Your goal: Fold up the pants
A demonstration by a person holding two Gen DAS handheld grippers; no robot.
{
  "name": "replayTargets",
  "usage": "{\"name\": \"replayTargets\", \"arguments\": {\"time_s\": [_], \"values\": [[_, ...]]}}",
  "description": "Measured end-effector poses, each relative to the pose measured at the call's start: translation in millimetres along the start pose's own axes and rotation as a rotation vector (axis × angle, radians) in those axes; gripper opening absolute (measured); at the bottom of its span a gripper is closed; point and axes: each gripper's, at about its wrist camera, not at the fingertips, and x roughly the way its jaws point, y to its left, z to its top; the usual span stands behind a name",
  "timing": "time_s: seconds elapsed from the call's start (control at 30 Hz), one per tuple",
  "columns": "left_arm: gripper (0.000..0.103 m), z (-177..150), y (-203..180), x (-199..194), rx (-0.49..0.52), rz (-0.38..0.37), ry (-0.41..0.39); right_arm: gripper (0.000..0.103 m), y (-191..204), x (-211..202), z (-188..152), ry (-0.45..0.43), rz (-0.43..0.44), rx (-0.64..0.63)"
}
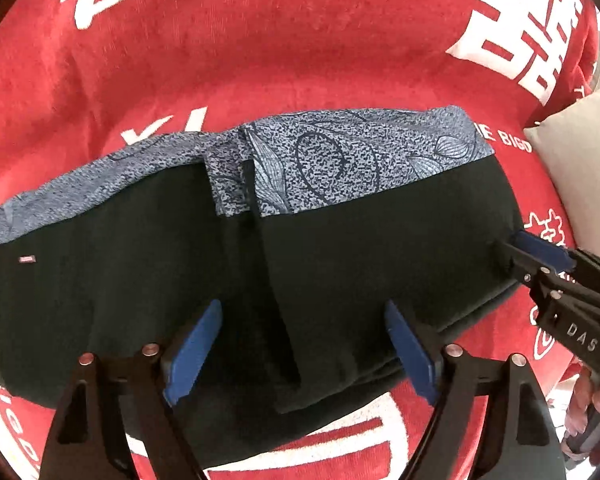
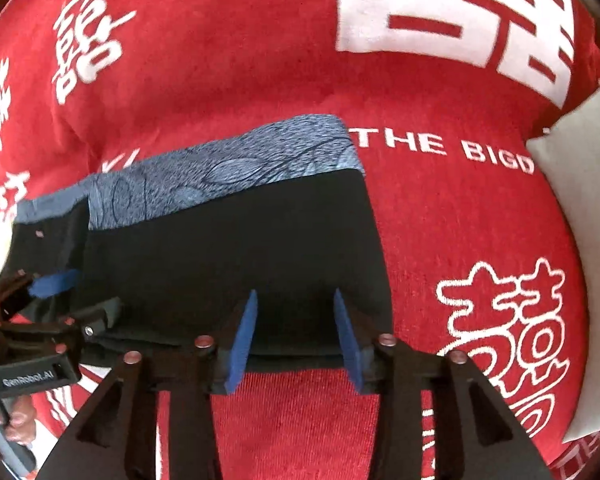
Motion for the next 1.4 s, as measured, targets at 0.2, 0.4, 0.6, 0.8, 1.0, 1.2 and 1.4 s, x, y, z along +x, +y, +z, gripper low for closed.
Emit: {"name": "replayTargets", "arguments": {"time_s": [0.2,0.4,0.6,0.8,1.0,1.2,1.4], "values": [[0.084,-3,8,-4,-0.030,0.011,0.006,0.047,11,-2,1,0.011,-0.044,-0.016],[0.084,-8,25,-18,-0.060,0.029,0.002,0.047,36,-12,7,0.030,0.001,-0.056],[0.084,-15,46,-31,-0.097,0.042,-0.004,0.047,75,-10,17,0.044,0.083,-0.074],[0.084,-24,70,-35,-0.127,0.076,0.008,0.047,109,0,32,0.059,0.138,-0.094],[0.084,-35,97,-38,-0.176,0.085,0.016,0.052,110,34,23,0.175,0.165,-0.024],[0.084,-43,112,-42,-0.215,0.076,0.015,0.059,112,37,25,0.166,0.181,0.004],[0.084,-55,129,-47,-0.286,0.046,-0.002,0.082,151,42,17,0.181,0.053,-0.204]]}}
